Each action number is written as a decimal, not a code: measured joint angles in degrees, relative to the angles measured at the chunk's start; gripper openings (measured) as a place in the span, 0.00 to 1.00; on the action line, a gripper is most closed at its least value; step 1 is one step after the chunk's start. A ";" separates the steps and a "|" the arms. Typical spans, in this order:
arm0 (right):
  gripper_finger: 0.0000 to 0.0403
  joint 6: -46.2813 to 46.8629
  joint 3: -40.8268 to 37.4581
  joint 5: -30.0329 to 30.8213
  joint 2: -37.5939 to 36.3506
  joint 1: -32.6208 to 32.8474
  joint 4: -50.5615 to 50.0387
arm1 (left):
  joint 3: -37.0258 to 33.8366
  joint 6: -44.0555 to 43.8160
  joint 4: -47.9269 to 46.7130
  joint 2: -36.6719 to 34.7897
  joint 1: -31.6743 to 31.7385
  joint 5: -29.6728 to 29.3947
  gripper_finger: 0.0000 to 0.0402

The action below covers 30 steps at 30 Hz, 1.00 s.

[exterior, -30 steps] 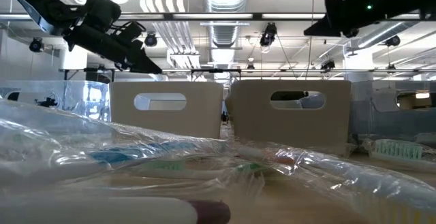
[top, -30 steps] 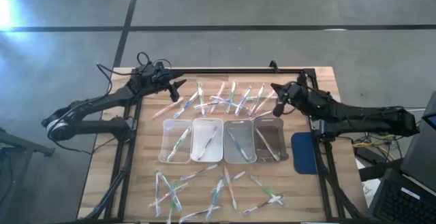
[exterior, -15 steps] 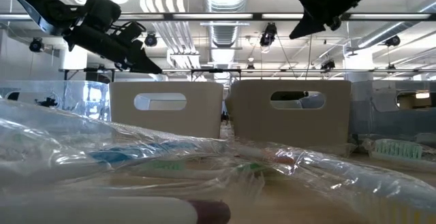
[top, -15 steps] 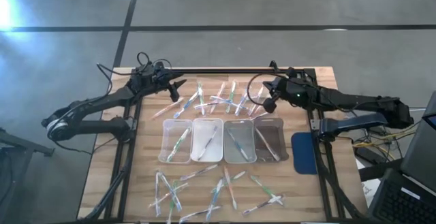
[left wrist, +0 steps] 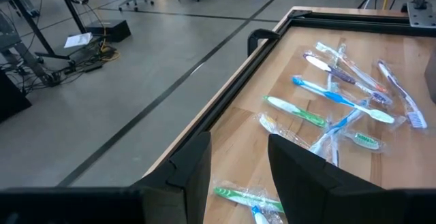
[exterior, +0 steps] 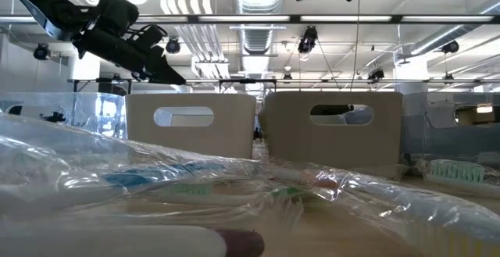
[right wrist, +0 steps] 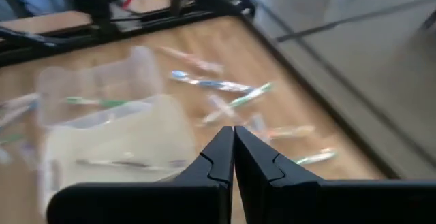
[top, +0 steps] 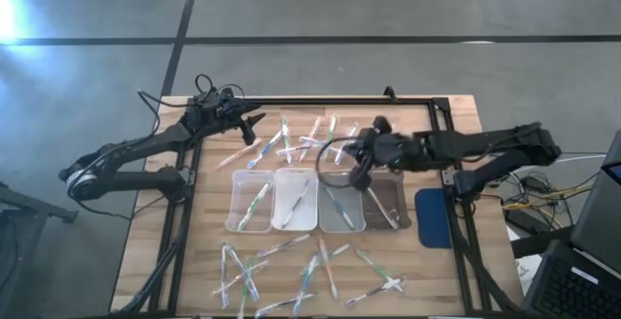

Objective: Pick & Place Toothbrushes
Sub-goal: Put the orange toothbrush into the black bin

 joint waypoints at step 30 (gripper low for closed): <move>0.02 51.05 23.62 1.47 31.30 21.19 -17.06 | 0.00 0.00 -0.04 0.00 -0.02 0.00 0.38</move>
